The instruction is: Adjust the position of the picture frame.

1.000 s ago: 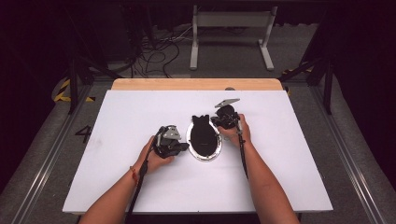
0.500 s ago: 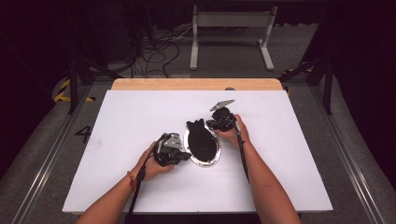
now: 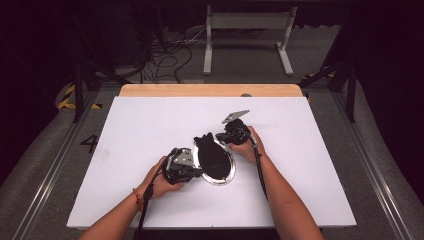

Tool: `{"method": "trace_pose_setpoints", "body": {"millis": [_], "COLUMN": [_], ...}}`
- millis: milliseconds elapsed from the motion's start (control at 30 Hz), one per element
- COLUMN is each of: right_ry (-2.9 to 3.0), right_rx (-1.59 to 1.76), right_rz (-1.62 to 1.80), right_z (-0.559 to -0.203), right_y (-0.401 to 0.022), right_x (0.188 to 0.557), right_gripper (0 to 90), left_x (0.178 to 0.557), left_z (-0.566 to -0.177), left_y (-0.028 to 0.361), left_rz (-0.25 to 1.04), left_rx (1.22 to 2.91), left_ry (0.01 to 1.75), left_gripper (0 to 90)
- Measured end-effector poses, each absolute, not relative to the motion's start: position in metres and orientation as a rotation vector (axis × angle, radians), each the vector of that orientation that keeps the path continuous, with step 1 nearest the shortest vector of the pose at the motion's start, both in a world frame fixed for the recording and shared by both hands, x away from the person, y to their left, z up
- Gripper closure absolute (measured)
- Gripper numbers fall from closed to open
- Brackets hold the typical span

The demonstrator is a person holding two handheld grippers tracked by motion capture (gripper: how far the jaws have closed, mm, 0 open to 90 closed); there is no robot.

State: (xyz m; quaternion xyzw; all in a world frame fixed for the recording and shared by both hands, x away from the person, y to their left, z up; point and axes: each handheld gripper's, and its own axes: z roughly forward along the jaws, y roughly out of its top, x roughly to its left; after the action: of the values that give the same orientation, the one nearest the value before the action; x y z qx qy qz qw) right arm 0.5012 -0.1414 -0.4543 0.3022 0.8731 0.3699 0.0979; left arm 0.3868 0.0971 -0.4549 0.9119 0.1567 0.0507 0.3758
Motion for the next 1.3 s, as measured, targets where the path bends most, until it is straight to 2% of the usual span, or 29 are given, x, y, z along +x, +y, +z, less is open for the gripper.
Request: {"method": "trace_pose_setpoints", "body": {"millis": [267,600,700,767,800,833,867,967,1000,1300], "right_ry": [2.611,2.492,2.468,2.483,2.483,2.523,2.523,2.568,2.574,2.659], "right_rx": [0.807,0.813,0.794,0.751,0.751,0.701,0.701,0.637,0.635,0.568], "right_rz": [1.088,1.032,1.098,1.132,1.132,1.149,1.149,1.162,1.180,1.194], "right_z": [-0.455,-0.451,-0.442,-0.438,-0.438,-0.439,-0.439,-0.442,-0.442,-0.455], "right_y": [-0.130,-0.131,-0.139,-0.143,-0.143,-0.143,-0.143,-0.144,-0.145,-0.139], "right_x": [0.487,0.462,0.443,0.422,0.422,0.401,0.401,0.371,0.364,0.331], "right_gripper": [90.0,90.0,90.0,90.0,90.0,90.0,90.0,90.0,90.0,90.0], "left_x": [0.383,0.406,0.417,0.424,0.424,0.428,0.431,0.443,0.446,0.464], "left_z": [-0.453,-0.454,-0.459,-0.456,-0.456,-0.454,-0.453,-0.454,-0.456,-0.464], "left_y": [0.110,0.138,0.139,0.140,0.140,0.141,0.140,0.136,0.135,0.128], "left_rz": [0.138,0.266,0.301,0.288,0.288,0.302,0.303,0.327,0.300,0.311], "left_rx": [2.322,2.251,2.257,2.201,2.201,2.175,2.177,2.165,2.169,2.161], "left_ry": [0.419,0.568,0.618,0.659,0.659,0.672,0.679,0.704,0.713,0.749], "left_gripper": [89.6,89.9,90.0,90.0,90.0,90.0,90.0,90.0,90.0,89.9]}}
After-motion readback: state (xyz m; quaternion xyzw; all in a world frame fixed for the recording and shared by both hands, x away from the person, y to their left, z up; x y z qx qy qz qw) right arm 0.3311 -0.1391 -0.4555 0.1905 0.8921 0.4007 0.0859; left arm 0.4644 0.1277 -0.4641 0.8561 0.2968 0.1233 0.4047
